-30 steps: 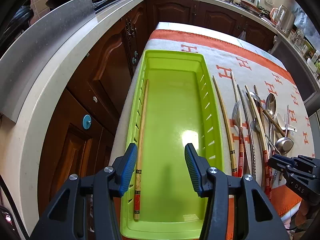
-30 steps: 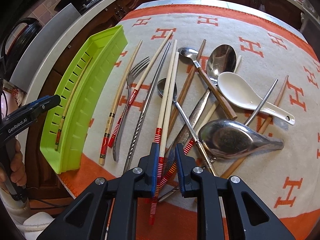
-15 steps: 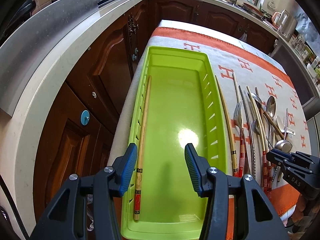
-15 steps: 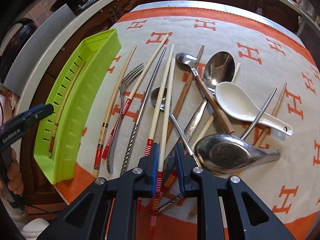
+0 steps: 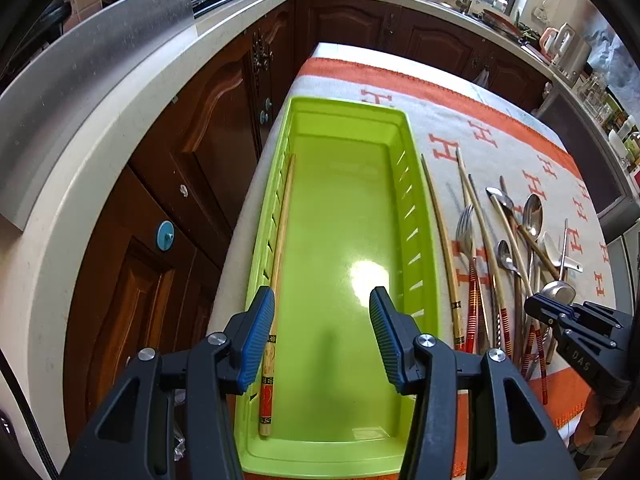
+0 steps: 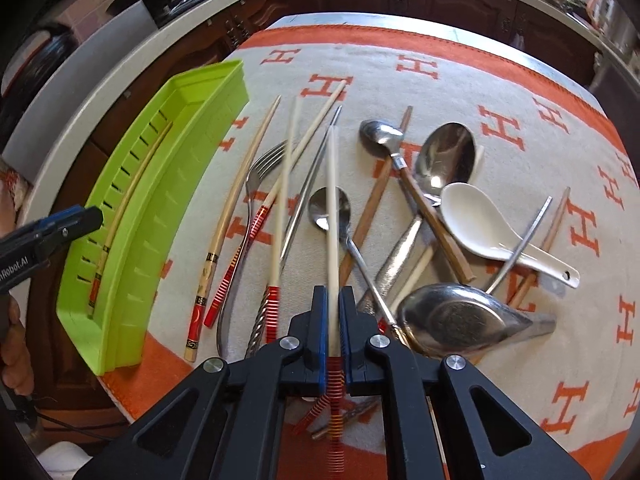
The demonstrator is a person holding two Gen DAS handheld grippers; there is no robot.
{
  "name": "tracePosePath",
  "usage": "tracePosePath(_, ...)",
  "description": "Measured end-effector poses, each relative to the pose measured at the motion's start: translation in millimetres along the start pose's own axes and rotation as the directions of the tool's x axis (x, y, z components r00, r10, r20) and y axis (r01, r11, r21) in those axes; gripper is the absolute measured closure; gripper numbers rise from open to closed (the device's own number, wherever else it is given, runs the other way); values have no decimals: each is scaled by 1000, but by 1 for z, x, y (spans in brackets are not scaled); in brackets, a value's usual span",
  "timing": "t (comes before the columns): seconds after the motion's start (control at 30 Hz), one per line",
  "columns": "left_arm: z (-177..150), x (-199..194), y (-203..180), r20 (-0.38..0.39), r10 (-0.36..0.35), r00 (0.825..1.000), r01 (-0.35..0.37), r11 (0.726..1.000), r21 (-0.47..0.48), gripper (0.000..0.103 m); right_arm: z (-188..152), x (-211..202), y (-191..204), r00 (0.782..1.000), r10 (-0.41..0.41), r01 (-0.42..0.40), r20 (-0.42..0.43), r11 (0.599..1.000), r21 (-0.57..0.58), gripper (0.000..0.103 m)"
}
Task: Organize utensils
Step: 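Carry the red-striped chopstick into the green tray and open the right tool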
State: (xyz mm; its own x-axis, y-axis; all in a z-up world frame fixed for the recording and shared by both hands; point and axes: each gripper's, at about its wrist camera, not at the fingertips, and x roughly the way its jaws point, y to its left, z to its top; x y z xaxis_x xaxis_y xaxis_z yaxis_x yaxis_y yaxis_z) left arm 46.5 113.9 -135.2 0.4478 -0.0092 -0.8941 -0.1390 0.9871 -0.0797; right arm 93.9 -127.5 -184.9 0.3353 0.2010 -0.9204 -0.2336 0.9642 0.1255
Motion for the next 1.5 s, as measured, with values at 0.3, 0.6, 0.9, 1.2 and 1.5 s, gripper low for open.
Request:
tracePosePath(0.3, 9, -28, 3, 66, 19, 998, -20, 1000, 6, 55, 22, -52, -8, 983, 178, -182, 40, 972, 147, 98)
tracePosePath(0.6, 23, -58, 26, 153, 117, 981, -112, 993, -42, 31, 70, -70, 82, 943, 331, -333, 36, 940, 75, 98)
tracePosePath(0.9, 22, -51, 45, 119, 174, 977, -166, 983, -77, 26, 95, -25, 131, 964, 265, -261, -9, 956, 132, 86)
tracePosePath(1.2, 19, -41, 42, 94, 153, 984, -145, 986, -79, 26, 84, -38, 101, 977, 210, -213, 48, 972, 98, 76)
tracePosePath(1.5, 11, -53, 6, 150, 17, 989, -13, 999, -29, 26, 52, -85, 45, 968, 124, -138, 219, 989, 49, 68)
